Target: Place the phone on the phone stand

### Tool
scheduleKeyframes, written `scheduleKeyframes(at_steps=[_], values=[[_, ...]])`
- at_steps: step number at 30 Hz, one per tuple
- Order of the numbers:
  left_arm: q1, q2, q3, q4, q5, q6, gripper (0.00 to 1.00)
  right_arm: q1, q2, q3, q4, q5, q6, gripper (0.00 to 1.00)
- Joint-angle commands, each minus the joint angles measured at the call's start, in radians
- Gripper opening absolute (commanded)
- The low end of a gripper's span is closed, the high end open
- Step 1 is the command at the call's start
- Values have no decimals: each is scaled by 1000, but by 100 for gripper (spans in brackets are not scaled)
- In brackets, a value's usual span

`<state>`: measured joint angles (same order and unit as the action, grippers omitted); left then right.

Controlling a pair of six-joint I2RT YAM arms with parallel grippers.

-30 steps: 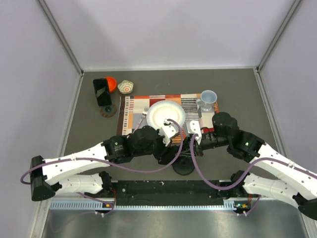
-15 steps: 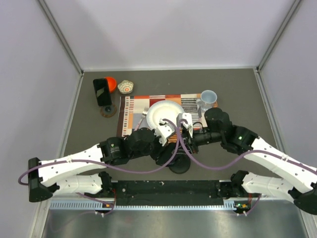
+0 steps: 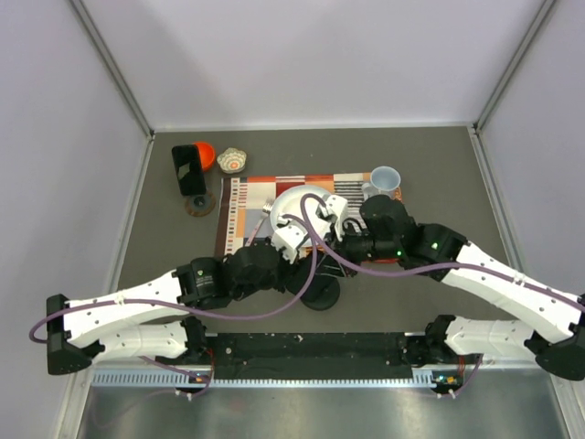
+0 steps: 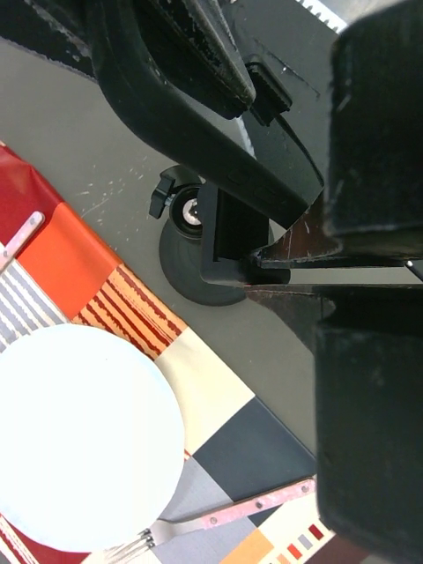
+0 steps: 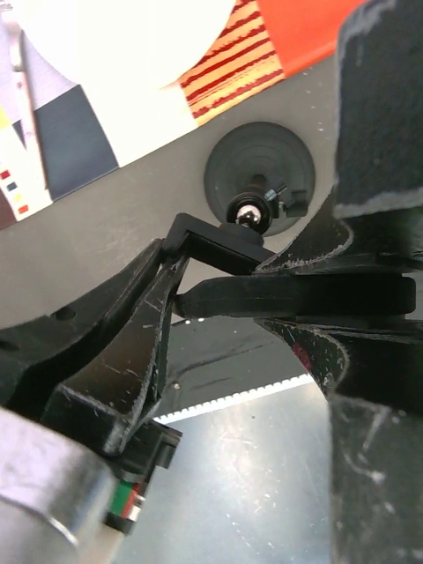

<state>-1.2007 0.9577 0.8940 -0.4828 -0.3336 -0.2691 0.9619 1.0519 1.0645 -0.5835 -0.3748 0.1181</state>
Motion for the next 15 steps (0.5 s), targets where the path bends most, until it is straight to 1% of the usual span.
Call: scheduleKeyframes(at_steps=[1, 3, 4, 5, 6, 7, 8, 10, 12, 15], values=[[39, -56, 55, 18, -381, -42, 0, 40, 63, 63, -551, 273, 126, 0], [39, -54, 66, -2, -386, -48, 0, 57, 101, 136, -611, 364, 168, 0], [38, -59, 68, -5, -383, -56, 0, 58, 118, 164, -665, 372, 181, 0], [36, -57, 75, -13, -387, -65, 0, 61, 135, 192, -700, 437, 211, 0], [33, -54, 79, -28, -393, -90, 0, 73, 155, 237, -726, 465, 225, 0], [29, -50, 80, -30, -398, -94, 0, 104, 199, 256, -789, 488, 241, 0], [21, -48, 82, -30, -406, -99, 0, 121, 218, 271, -806, 516, 265, 0], [16, -39, 88, -39, -426, -116, 0, 144, 262, 288, -841, 543, 282, 0], [7, -34, 100, -57, -459, -110, 0, 143, 273, 270, -897, 576, 307, 0], [-3, -45, 111, -71, -484, -110, 0, 98, 277, 272, -949, 597, 333, 0]])
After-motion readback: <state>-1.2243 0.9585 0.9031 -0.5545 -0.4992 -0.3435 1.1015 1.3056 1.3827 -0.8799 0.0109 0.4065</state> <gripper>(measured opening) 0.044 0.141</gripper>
